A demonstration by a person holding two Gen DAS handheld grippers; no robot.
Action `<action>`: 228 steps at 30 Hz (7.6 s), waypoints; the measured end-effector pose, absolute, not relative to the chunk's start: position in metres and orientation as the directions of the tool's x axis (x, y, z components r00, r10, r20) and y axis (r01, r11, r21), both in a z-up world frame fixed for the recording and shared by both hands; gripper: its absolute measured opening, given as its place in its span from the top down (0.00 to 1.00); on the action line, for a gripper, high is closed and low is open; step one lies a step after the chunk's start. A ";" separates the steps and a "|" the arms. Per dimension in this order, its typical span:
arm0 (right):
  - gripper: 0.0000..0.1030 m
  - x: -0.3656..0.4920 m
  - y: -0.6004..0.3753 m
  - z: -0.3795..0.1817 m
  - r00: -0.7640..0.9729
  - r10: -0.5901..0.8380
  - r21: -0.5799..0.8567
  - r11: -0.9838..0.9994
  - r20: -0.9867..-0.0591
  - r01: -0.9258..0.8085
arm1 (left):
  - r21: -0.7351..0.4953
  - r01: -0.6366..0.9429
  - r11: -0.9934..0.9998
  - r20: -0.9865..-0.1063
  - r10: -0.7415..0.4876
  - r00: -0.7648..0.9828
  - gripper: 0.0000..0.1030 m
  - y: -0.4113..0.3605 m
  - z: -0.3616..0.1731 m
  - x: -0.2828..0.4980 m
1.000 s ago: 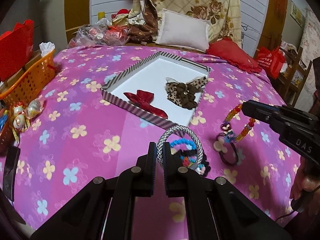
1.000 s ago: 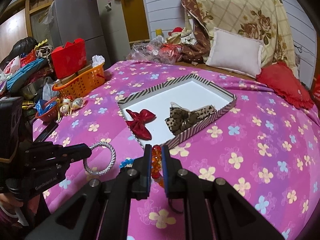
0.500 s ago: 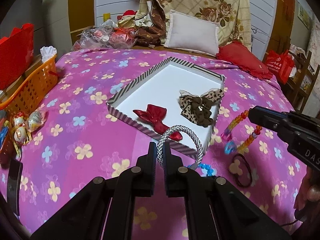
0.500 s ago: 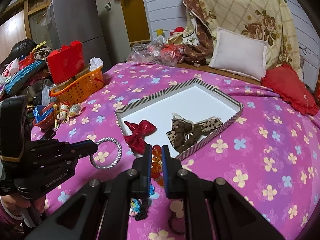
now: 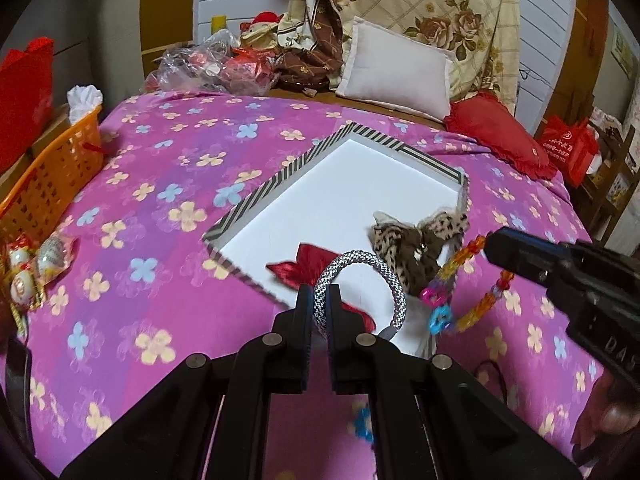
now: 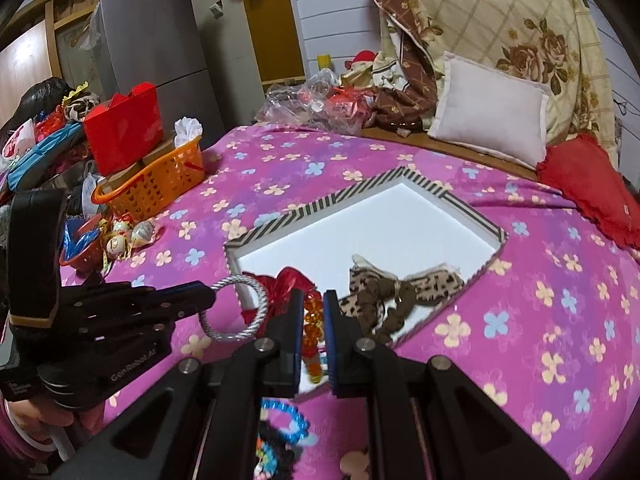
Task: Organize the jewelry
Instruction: 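Carry the silver bracelet with the left gripper while the right carries the orange bracelet into the tray, then open both grippers to drop the bracelets beside the bows in the tray, then withdraw both grippers from the tray toward the remaining blue bracelet and scrunchie, then grasp the multicolour beaded bracelet with the left gripper while the right grasps the pink hair tie, then carry the multicolour bracelet with the left gripper while the right carries the pink hair tie into the tray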
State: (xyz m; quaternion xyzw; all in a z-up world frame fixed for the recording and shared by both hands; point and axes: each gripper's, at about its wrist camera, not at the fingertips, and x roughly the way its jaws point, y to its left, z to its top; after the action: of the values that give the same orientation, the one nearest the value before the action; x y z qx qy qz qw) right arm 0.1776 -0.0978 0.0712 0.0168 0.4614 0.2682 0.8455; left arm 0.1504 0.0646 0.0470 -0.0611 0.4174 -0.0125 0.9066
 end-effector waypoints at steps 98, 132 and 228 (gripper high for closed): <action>0.12 0.033 -0.195 0.073 0.533 0.305 0.222 0.951 -0.789 -0.216 | -0.033 -0.062 0.998 -0.719 0.019 0.695 0.76 0.022 0.043 0.023; 0.19 0.032 -0.192 0.050 0.472 0.307 0.211 0.946 -0.826 -0.246 | -0.144 0.053 0.988 -0.792 -0.147 0.592 0.76 0.037 0.002 0.013; 0.97 0.047 -0.181 0.109 0.573 0.430 0.260 0.897 -0.698 -0.356 | -0.311 0.226 0.923 -0.636 -0.379 0.672 0.98 0.056 0.085 -0.034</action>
State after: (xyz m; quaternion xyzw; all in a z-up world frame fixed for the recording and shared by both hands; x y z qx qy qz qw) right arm 0.0469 -0.1811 0.1086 0.0454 0.4051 0.2219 0.8858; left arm -0.0338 0.0559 0.0849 -0.1036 0.3690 -0.1664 0.9085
